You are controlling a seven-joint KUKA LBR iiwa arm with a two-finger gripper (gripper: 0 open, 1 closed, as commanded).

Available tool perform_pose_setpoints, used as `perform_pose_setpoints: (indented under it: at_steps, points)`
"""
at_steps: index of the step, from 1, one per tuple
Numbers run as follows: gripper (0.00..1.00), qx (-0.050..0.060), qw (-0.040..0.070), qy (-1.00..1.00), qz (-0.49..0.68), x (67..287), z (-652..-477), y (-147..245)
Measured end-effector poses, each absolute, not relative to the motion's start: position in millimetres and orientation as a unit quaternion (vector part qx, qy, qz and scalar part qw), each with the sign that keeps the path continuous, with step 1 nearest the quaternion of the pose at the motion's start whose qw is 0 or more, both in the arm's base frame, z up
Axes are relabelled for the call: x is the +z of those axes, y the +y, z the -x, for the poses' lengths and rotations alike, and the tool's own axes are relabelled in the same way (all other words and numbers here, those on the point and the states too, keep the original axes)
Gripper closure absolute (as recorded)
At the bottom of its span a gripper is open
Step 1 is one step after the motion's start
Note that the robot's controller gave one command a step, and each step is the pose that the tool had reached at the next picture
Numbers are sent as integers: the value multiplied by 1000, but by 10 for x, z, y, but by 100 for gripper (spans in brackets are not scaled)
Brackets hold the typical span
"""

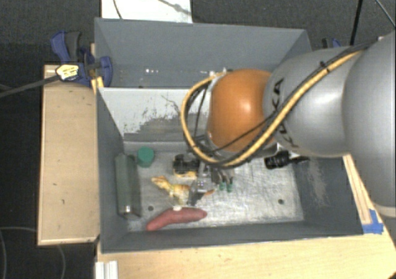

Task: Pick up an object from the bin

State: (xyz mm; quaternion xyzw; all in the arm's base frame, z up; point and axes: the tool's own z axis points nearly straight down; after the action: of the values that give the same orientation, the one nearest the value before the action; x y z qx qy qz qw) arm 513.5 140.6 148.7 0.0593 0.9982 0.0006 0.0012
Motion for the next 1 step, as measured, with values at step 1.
perform_pose_setpoints:
  at_steps: [1]
  points:
    - [0, 1, 2, 1000, -27, 1098, -5310, 1329]
